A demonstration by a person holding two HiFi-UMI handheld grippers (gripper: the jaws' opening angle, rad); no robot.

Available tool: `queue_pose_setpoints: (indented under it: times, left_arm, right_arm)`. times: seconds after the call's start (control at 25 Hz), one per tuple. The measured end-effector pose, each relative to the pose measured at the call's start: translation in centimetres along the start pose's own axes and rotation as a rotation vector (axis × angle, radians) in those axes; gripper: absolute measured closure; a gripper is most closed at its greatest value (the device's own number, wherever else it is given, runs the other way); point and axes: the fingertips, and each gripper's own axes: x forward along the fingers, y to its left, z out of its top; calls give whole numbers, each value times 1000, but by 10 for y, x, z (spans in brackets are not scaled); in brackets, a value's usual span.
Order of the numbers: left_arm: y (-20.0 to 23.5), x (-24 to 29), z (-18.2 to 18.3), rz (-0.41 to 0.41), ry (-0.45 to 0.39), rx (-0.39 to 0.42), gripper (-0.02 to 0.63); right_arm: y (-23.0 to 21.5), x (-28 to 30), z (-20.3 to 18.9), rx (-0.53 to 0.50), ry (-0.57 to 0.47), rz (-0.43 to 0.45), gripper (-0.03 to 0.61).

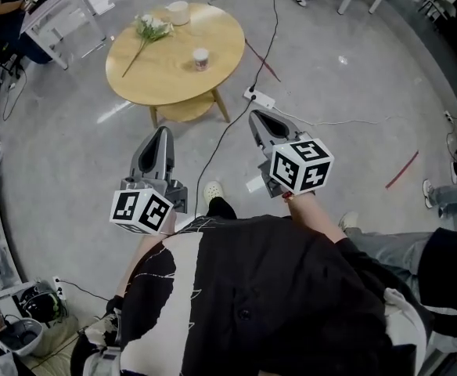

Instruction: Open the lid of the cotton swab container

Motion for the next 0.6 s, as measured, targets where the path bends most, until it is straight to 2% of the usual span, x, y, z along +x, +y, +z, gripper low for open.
queue_pose_setpoints:
  times: [0.36,0.6]
  left_arm:
    - [31,76,20,-65,31,26,603]
    - [56,120,23,-102,50,11,603]
  right_arm:
    - [-36,58,38,27,-21,-42,574]
    - [-54,91,53,33,-35,-72,574]
